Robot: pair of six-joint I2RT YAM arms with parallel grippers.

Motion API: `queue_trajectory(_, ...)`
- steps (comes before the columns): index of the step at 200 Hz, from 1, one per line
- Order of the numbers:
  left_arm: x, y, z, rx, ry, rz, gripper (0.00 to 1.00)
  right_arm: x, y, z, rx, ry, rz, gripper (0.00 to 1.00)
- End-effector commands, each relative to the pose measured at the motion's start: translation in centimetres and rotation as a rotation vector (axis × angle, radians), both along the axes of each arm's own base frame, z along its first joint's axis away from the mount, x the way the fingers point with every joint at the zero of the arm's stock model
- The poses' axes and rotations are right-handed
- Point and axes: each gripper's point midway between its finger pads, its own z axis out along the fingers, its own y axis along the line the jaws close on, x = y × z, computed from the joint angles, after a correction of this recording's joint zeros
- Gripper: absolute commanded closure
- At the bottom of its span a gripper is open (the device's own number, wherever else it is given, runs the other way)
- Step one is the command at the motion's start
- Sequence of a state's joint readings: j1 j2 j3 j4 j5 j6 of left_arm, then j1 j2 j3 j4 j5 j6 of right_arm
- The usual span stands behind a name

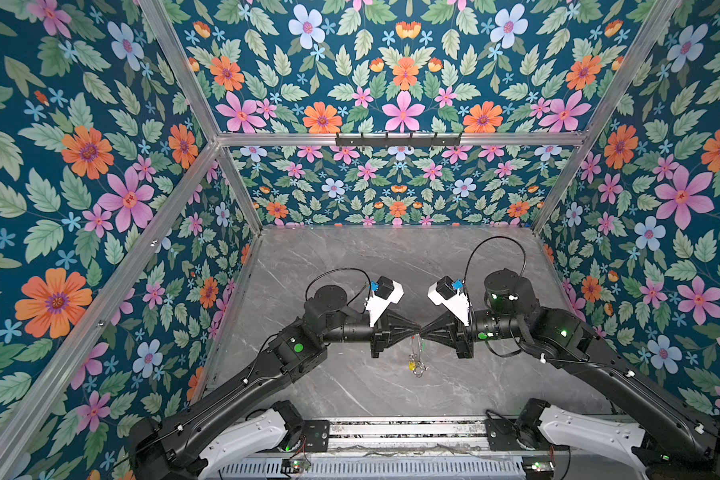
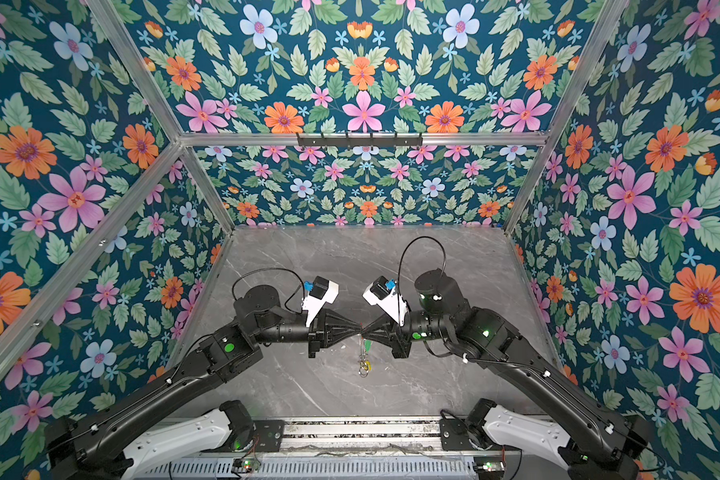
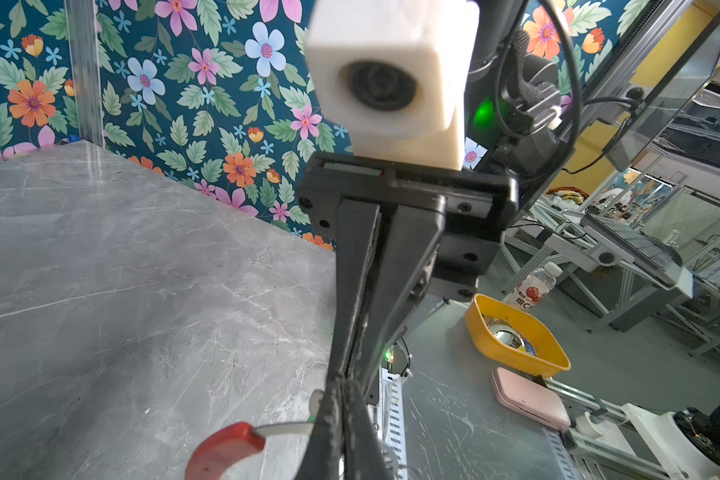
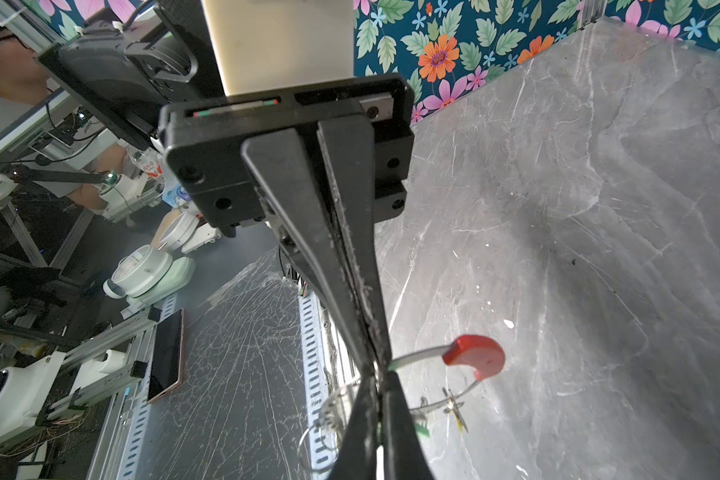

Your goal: Remove the keys from the keyring

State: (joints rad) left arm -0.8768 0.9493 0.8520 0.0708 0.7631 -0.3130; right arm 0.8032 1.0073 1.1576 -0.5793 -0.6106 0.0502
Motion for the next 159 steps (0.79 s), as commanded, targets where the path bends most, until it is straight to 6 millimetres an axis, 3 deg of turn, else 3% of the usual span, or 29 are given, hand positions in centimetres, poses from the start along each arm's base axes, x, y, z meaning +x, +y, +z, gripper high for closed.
queue_trajectory(1, 0.1, 0.1, 1.6, -0.071, -0.047, 0.01, 1.0, 0.4, 0.4, 1.0, 0.042, -0.029, -0.001, 1.0)
queue_trajectory(35, 0.5, 0.6, 2.6, -0.139, -0.079, 0.056, 1.0, 0.7, 0.0, 2.9, 0.136, -0.111, -0.041, 0.65)
queue_trajectory(67, 0.7, 1.2, 3.5, -0.205, -0.097, 0.095, 1.0, 0.7, -0.9, 4.6, 0.268, -0.209, -0.094, 0.54)
queue_trajectory(105, 0.6, 1.4, 4.1, -0.252, -0.096, 0.093, 1.0, 0.5, -1.1, 4.3, 0.326, -0.232, -0.097, 0.53)
queue_trajectory(159, 0.5, 1.3, 4.1, -0.258, -0.088, 0.083, 1.0, -0.2, -0.4, 4.0, 0.333, -0.213, -0.032, 0.77)
